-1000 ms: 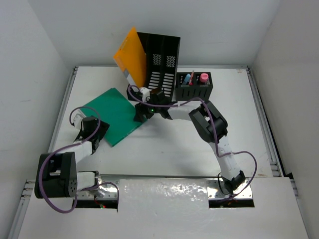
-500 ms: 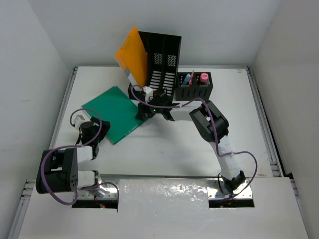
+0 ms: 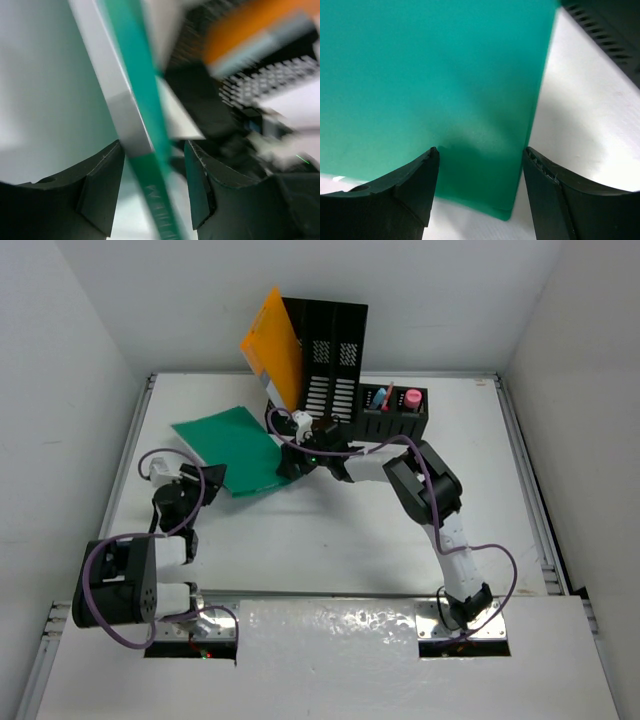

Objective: Organize the desk

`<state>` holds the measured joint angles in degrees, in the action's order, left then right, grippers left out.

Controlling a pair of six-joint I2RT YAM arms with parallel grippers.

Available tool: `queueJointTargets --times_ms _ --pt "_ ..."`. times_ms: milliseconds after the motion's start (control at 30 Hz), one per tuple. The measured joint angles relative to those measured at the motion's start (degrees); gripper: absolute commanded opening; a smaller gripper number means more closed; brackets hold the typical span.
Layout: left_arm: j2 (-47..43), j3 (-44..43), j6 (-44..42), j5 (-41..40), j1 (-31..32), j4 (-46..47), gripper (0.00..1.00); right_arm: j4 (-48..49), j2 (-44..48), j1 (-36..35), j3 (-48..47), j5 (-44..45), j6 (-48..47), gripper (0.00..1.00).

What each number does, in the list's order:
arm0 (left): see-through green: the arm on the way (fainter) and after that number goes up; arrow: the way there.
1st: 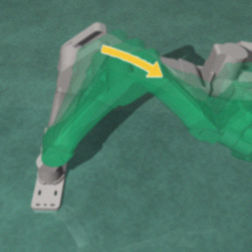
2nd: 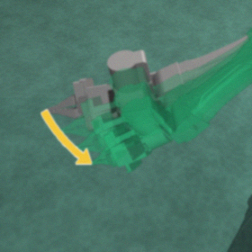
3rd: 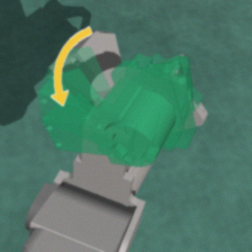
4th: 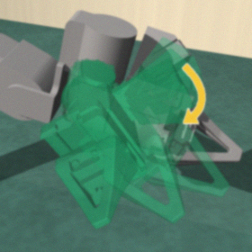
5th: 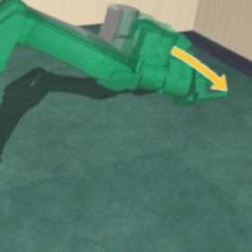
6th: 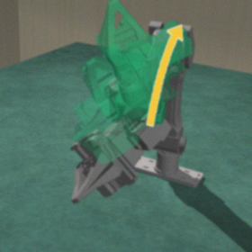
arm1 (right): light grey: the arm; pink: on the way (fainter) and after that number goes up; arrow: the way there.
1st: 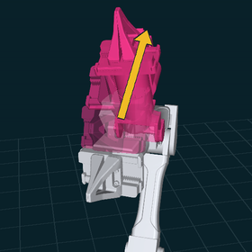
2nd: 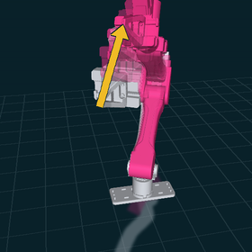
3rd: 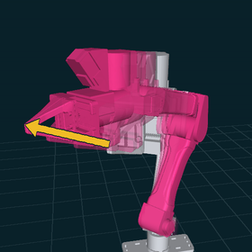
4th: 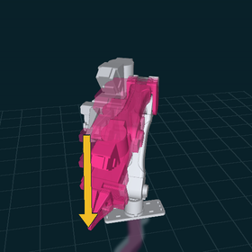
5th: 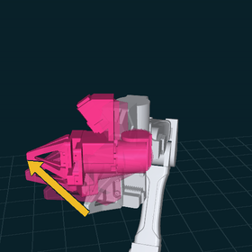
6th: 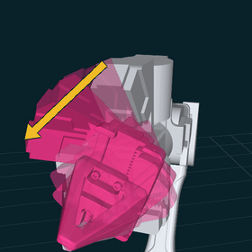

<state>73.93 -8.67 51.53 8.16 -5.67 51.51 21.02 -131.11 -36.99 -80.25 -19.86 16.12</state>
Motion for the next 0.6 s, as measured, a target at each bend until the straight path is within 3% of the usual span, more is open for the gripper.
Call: queueJointTargets --times_ms 267,367,400,433,600 --pt "5.2 0.0 5.5 9.8 0.9 10.0 0.46 -0.9 0.2 -1.9 0.0 -3.6 0.5 0.66" --pt "9.0 0.1 7.5 11.3 0.8 13.8 0.28 -1.4 0.3 -1.8 0.0 -3.5 0.3 0.66" --pt "10.0 0.1 8.0 12.0 0.8 14.8 0.05 -1.6 0.4 -1.8 0.0 -3.1 0.2 0.66" --pt "10.7 0.0 8.6 12.7 0.8 15.5 0.0 -1.7 0.5 -1.7 0.0 -2.8 0.0 0.66" --pt "11.1 -2.9 7.9 15.4 0.8 12.7 0.0 -2.6 0.8 -1.5 0.0 -2.1 -0.7 0.68"
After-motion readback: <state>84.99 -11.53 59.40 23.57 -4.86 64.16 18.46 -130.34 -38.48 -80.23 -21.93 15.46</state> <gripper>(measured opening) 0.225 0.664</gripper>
